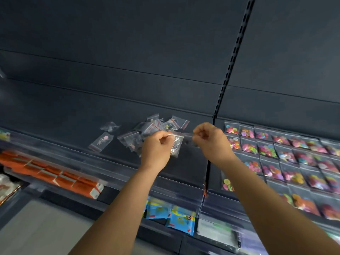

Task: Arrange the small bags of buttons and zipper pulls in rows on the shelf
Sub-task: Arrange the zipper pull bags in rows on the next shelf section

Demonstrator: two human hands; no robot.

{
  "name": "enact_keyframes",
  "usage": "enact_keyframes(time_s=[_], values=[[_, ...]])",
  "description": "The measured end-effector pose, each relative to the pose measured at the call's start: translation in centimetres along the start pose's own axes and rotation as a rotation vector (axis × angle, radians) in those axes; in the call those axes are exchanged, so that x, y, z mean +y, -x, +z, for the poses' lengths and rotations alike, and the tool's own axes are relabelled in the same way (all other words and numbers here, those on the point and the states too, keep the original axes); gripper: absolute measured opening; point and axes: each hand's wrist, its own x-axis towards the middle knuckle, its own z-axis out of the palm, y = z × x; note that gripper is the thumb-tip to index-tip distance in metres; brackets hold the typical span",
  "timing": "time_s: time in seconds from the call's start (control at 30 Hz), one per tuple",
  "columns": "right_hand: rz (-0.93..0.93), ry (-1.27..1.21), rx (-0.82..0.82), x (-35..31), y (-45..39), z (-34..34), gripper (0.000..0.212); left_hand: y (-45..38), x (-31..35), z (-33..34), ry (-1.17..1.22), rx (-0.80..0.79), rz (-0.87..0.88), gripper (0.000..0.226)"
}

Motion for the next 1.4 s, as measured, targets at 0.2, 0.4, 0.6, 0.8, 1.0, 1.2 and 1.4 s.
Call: enact_keyframes(time_s=[0.2, 0.4, 0.6, 0.8, 1.0, 1.2, 1.4], values=[[0.084, -0.25, 0.067, -0.2, 2.5, -5.0, 0.014, 1.1, 4.0, 2.6, 0.199, -0.136, 0.047, 0.015], [0.086, -0.367, 0.199, 2.2, 5.3, -10.8, 0.018, 3.6, 8.3, 7.9, 0.334, -0.29, 0.062, 0.011], [0.066, -0.477, 0.289, 5.8, 9.2, -18.0, 0.021, 7.7, 12.8, 15.4, 0.351, -0.357, 0.086, 0.006], [0.098, -0.547, 0.378, 10.8, 14.0, -26.5, 0.019, 14.0, 17.7, 24.2, 0.337, -0.375, 0.072, 0.006], [0.177, -0.503, 0.459, 16.4, 18.5, -35.0, 0.016, 20.3, 22.5, 32.1, 0.348, -0.468, 0.086, 0.011], [0.225, -0.474, 0.503, 20.4, 21.2, -40.9, 0.015, 23.9, 26.1, 38.0, 0.303, -0.501, 0.101, 0.013], [0.247, -0.465, 0.431, 23.1, 21.9, -44.0, 0.012, 24.3, 27.9, 42.3, 0.312, -0.55, 0.091, 0.013]])
